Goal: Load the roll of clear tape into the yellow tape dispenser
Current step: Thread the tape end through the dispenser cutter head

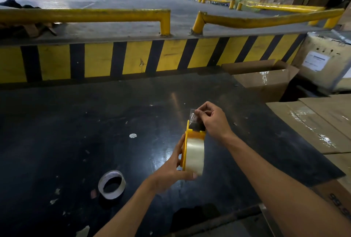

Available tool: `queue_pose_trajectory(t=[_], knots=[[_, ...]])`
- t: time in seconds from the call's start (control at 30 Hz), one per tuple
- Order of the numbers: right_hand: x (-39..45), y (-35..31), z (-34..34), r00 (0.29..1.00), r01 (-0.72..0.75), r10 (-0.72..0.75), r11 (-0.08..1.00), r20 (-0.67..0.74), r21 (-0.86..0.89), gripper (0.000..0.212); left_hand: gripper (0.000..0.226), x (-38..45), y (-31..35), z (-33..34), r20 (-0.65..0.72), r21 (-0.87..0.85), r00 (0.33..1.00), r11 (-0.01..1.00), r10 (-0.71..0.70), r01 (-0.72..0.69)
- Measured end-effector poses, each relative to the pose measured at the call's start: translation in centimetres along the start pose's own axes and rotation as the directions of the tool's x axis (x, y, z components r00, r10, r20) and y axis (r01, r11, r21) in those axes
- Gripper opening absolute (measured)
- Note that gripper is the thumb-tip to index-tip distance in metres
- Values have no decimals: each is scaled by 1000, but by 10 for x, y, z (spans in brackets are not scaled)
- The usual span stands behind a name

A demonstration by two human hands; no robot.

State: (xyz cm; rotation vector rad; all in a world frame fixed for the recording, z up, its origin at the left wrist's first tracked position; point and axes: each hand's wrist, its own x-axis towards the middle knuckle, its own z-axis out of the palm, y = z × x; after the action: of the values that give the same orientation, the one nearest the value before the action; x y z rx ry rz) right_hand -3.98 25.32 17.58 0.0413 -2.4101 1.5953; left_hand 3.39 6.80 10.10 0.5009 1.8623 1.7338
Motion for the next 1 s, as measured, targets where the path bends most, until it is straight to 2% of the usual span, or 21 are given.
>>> queue_pose_trajectory(t=[0.13,0.3,0.5,0.83,1.0], knots=[[4,1,2,1000,-16,16,996,-3,-83,14,117,3,-3,10,-16,-35,1000,999,26,-27],[3,5,5,998,-64,62,994,-22,-88,13,110,8,-1,11,-88,-136,996,990,8,-20],[0,9,9,993,-120,121,988,5,-96,12,112,7,2,10,-93,44,995,999,31,-27],[6,1,0,972,-210,204,977,116,39,11,100,3,4,8,-125,43,988,996,88,-83],[6,4,-4,920,-363,331,921,210,138,9,99,-1,4,1,-100,113,991,991,85,-73]])
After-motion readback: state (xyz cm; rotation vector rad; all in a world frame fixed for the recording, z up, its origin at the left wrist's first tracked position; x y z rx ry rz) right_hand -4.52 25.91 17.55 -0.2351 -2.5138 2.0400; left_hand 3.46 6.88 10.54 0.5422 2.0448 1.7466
